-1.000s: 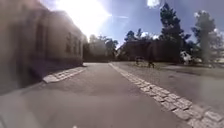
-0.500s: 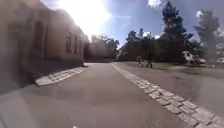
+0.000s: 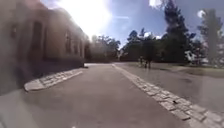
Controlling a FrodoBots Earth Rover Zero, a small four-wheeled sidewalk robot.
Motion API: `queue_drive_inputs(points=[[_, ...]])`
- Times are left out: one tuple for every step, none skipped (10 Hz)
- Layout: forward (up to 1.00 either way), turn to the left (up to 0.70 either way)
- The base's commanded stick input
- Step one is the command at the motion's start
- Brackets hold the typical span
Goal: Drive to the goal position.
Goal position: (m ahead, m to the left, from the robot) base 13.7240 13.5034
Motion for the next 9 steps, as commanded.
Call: queue_drive_inputs(points=[[1.0,0.0],[1.0,0.0],[1.0,0.0],[1.0,0.0],[1.0,0.0],[1.0,0.0],[1.0,0.0],[1.0,0.0],[1.0,0.0]])
